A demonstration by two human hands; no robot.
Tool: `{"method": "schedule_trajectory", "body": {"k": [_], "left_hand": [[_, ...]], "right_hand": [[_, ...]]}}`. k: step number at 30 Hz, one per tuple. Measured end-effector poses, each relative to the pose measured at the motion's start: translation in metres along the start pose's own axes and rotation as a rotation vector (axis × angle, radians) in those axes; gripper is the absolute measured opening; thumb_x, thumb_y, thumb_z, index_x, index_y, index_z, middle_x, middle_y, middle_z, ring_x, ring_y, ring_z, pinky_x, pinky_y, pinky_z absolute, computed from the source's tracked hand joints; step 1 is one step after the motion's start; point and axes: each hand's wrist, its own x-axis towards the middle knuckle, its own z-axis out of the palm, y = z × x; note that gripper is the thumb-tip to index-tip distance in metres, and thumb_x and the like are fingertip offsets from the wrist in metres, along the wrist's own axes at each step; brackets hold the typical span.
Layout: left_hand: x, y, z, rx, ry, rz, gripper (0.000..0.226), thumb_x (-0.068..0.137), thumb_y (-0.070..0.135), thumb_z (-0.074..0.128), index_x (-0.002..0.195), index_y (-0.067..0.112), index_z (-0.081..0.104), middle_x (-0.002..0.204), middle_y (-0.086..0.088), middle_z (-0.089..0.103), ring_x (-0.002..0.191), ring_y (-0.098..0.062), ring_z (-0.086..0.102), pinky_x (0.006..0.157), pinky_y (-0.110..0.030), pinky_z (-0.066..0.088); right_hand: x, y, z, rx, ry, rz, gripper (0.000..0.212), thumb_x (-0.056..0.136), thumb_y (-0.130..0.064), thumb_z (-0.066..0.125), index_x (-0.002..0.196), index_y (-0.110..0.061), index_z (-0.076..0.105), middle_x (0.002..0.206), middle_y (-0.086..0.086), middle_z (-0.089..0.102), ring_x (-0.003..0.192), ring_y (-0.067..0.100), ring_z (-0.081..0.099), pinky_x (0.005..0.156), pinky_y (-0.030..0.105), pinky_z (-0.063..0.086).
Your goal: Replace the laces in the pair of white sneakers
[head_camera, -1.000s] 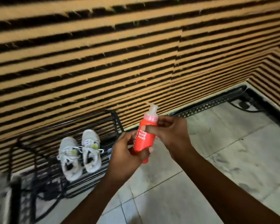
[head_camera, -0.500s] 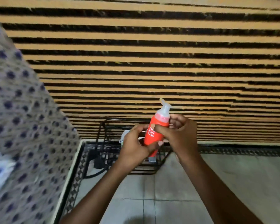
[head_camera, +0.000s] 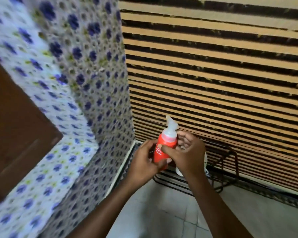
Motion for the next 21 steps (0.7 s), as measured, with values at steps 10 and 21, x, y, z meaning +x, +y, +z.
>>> {"method": "schedule_trajectory", "body": {"k": [10, 21], "left_hand": [[-0.021, -0.043, -0.116, 0.091, 0.211, -0.067, 0.062, 0.075, 0.009, 0.088, 0.131, 0.02, 0.065, 0.121, 0.01, 0.071, 0.111, -0.005, 0.067, 0.093, -0.033, 0.058], [-0.029, -0.118, -0.23, 0.191, 0.418, -0.157, 0.053, 0.079, 0.037, 0.074, 0.129, 0.023, 0.064, 0.118, 0.011, 0.067, 0.107, -0.005, 0.064, 0.085, -0.04, 0.055]], "right_hand": [[-0.018, -0.002, 0.139, 0.085, -0.252, 0.075, 0.062, 0.049, -0.02, 0.098, 0.104, -0.028, 0.072, 0.095, -0.015, 0.076, 0.086, 0.0, 0.073, 0.071, 0.022, 0.061], [-0.027, 0.009, 0.292, -0.037, -0.461, 0.026, 0.064, 0.054, -0.034, 0.097, 0.111, -0.029, 0.069, 0.104, -0.012, 0.074, 0.093, 0.0, 0.071, 0.08, 0.034, 0.062]]}}
